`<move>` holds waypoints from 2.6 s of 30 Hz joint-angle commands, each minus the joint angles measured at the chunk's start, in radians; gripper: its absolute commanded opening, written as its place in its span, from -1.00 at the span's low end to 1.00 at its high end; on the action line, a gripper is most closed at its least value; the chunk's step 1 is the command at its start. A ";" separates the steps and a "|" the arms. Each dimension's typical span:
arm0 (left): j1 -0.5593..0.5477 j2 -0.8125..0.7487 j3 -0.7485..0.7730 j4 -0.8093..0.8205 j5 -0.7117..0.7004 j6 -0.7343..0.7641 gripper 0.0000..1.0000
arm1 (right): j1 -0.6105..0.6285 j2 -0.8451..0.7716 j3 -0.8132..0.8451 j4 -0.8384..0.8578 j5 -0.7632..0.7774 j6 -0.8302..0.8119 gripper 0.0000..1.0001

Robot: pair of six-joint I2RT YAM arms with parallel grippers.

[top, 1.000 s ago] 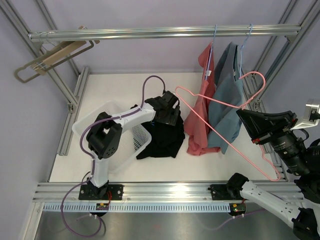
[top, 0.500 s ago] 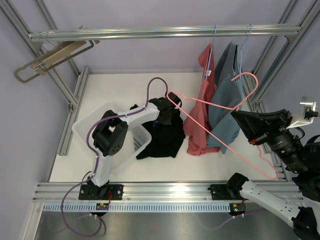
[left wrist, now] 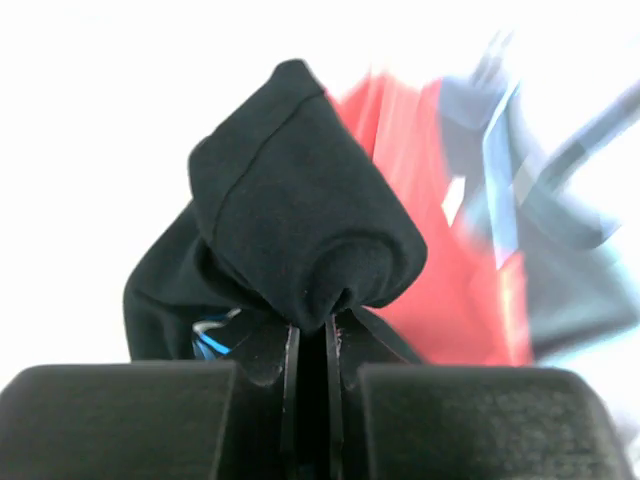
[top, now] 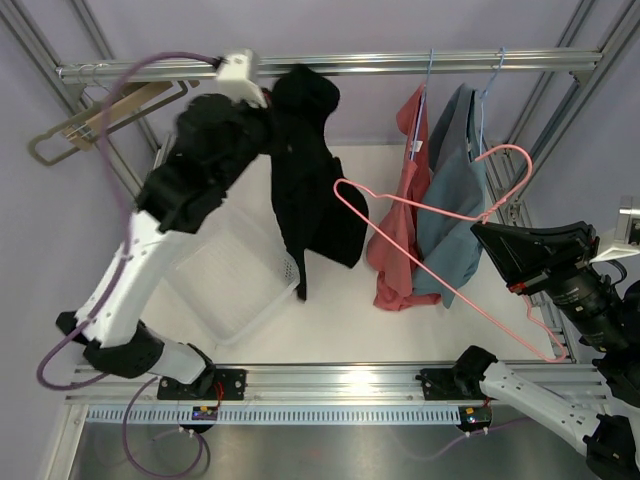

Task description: Remove the t-shirt from the hanger

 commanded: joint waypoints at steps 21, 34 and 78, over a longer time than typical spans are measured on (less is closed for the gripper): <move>0.118 -0.222 0.234 0.019 -0.305 0.302 -1.00 | -0.005 0.094 0.022 0.023 -0.087 0.030 -1.00; 0.205 -0.274 0.042 0.096 -0.422 0.441 -1.00 | -0.005 0.178 -0.007 0.057 -0.120 0.027 -1.00; 0.365 -0.850 -0.941 -0.020 -0.055 -0.088 0.98 | 0.070 1.357 0.998 0.057 0.412 -0.352 -1.00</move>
